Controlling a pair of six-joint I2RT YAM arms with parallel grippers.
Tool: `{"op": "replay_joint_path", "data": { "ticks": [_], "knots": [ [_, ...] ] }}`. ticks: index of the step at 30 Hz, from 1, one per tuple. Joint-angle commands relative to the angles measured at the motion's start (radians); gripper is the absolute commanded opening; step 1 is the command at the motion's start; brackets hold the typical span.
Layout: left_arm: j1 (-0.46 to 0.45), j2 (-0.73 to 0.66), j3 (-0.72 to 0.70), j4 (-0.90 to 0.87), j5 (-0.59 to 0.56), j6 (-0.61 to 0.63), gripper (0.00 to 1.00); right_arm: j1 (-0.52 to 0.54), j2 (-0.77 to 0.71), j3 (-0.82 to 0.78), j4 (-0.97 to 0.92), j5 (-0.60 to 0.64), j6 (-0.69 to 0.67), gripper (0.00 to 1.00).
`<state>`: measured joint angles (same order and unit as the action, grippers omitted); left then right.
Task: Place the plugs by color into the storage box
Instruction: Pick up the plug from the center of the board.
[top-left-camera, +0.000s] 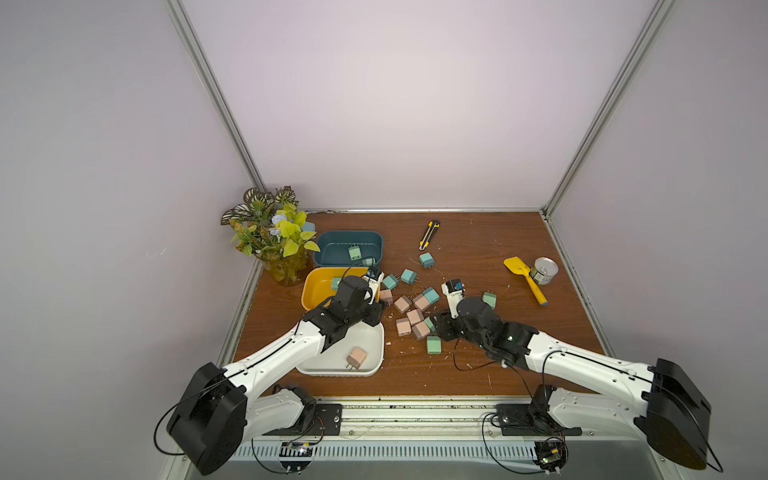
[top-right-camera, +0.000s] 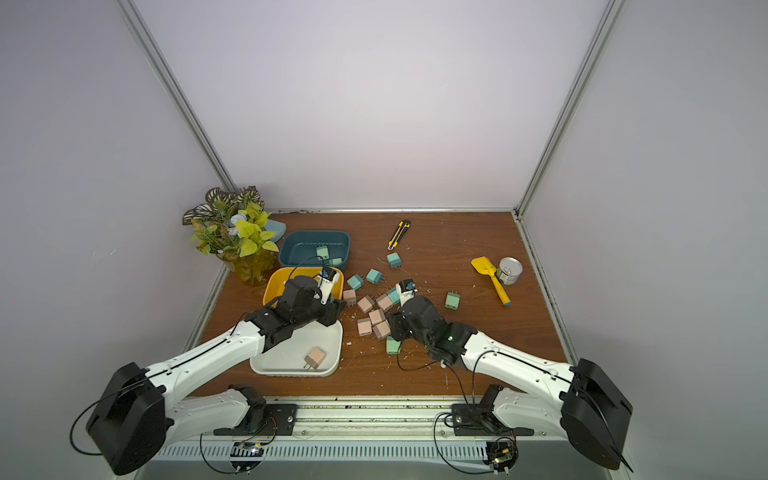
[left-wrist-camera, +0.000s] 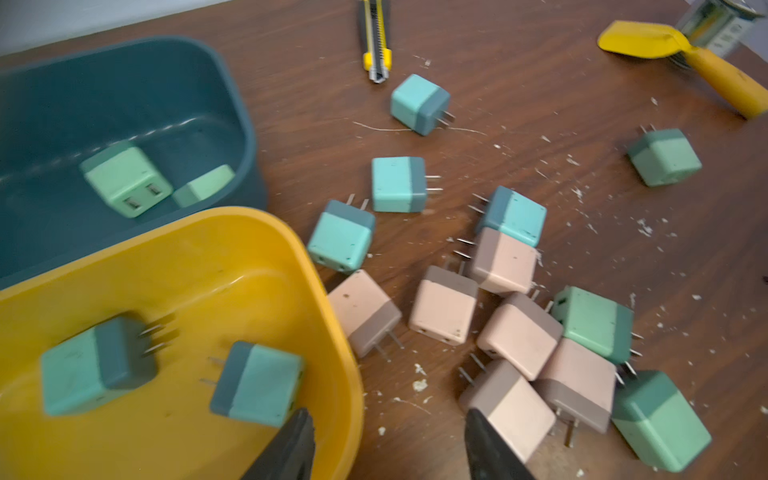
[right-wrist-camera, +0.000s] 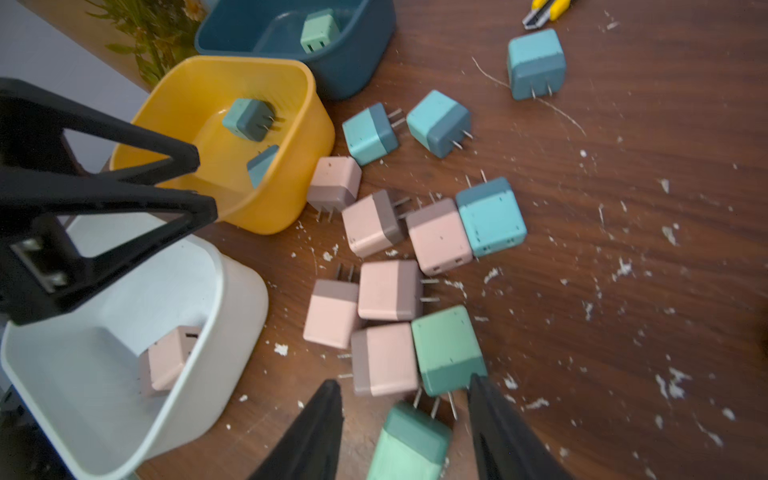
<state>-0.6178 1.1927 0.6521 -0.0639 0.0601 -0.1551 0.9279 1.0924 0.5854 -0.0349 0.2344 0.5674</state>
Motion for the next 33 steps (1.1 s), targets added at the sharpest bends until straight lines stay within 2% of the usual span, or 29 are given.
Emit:
{"op": "replay_joint_path", "data": {
  "ticks": [1, 9, 14, 16, 20, 24, 33],
  "knots": [
    [-0.049, 0.069, 0.067, 0.037, 0.063, 0.040, 0.60, -0.005, -0.097, -0.053, 0.010, 0.046, 0.075, 0.54],
    [-0.144, 0.335, 0.245, -0.017, 0.078, 0.044, 0.59, -0.007, -0.366, -0.171, -0.115, 0.128, 0.153, 0.55],
    [-0.152, 0.471, 0.344, -0.027, 0.088, 0.043, 0.59, -0.011, -0.514, -0.228, -0.124, 0.175, 0.185, 0.57],
    [-0.153, 0.522, 0.394, -0.050, 0.095, 0.050, 0.58, -0.012, -0.535, -0.243, -0.099, 0.152, 0.173, 0.58],
    [-0.154, 0.595, 0.450, -0.071, 0.088, 0.064, 0.57, -0.012, -0.505, -0.236, -0.081, 0.106, 0.155, 0.60],
    [-0.154, 0.632, 0.479, -0.079, 0.057, 0.073, 0.55, -0.011, -0.421, -0.221, -0.103, 0.124, 0.184, 0.60],
    [-0.154, 0.686, 0.520, -0.096, 0.066, 0.084, 0.53, -0.016, -0.326, -0.228, 0.030, 0.025, 0.182, 0.60]
  ]
}}
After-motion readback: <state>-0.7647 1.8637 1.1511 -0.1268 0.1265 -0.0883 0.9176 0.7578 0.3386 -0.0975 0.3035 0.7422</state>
